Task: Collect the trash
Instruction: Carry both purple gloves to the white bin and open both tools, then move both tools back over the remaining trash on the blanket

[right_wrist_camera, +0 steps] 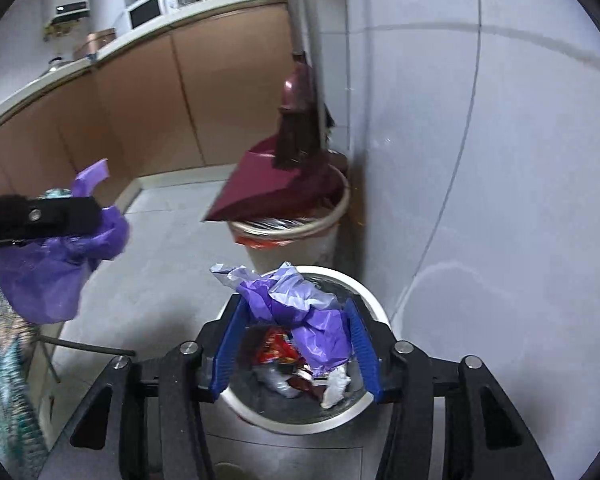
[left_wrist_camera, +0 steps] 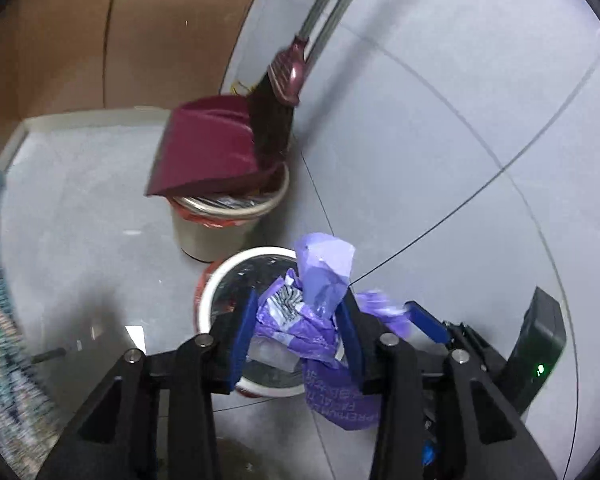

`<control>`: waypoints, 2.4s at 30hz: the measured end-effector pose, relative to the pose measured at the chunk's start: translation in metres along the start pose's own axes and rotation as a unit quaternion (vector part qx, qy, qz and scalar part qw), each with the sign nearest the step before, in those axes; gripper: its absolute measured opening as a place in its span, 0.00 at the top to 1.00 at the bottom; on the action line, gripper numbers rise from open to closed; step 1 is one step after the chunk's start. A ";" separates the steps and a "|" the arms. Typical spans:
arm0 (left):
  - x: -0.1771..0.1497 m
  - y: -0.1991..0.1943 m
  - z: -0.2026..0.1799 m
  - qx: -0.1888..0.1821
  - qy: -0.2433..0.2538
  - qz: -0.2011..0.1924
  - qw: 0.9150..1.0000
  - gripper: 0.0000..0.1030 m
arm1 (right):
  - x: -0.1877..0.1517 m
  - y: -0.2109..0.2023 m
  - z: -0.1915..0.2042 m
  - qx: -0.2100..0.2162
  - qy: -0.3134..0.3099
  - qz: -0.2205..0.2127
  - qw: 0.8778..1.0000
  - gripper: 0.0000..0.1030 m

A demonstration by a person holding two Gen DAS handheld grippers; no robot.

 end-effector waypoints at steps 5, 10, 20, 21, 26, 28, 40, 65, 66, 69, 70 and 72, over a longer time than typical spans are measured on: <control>0.002 0.027 0.000 0.000 -0.018 0.013 1.000 0.54 | -0.003 0.002 -0.025 -0.010 0.030 0.001 0.999 0.42; 0.003 0.027 -0.005 -0.009 -0.021 0.011 1.000 0.53 | -0.005 -0.006 -0.023 -0.014 0.040 -0.004 0.999 0.42; -0.019 -0.087 -0.004 0.017 -0.001 -0.076 0.997 0.53 | 0.010 -0.062 0.022 0.028 0.015 -0.058 0.998 0.42; -0.021 -0.103 -0.001 0.021 -0.003 -0.089 0.996 0.53 | 0.014 -0.073 0.028 0.033 0.011 -0.070 0.997 0.42; -0.039 -0.179 0.008 0.045 -0.010 -0.146 0.988 0.53 | 0.023 -0.119 0.057 0.054 -0.006 -0.107 0.993 0.42; -0.053 -0.216 0.014 0.059 -0.012 -0.173 0.983 0.53 | 0.026 -0.136 0.071 0.063 -0.017 -0.119 0.991 0.42; -0.153 -0.371 0.076 0.160 -0.028 -0.254 0.953 0.50 | 0.017 -0.201 0.185 0.151 -0.103 -0.143 0.973 0.42; -0.277 -0.483 0.234 0.299 -0.125 -0.283 0.903 0.49 | -0.045 -0.217 0.356 0.282 -0.199 -0.065 0.936 0.42; -0.278 -0.483 0.238 0.299 -0.126 -0.281 0.903 0.49 | -0.047 -0.215 0.359 0.284 -0.200 -0.062 0.936 0.42; -0.280 -0.483 0.250 0.304 -0.129 -0.277 0.903 0.40 | -0.051 -0.211 0.367 0.285 -0.204 -0.054 0.935 0.42; -0.282 -0.482 0.256 0.307 -0.130 -0.274 0.902 0.37 | -0.052 -0.210 0.369 0.285 -0.207 -0.052 0.934 0.42; -0.282 -0.481 0.262 0.313 -0.129 -0.269 0.902 0.37 | -0.054 -0.205 0.373 0.287 -0.209 -0.047 0.934 0.42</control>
Point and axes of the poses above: each gripper's, at about its wrist camera, not at the fingertips, and y roughly the way its jaws point, z to its left, x to its top, the point moved 6 cm from there along y, roughly the way its jaws point
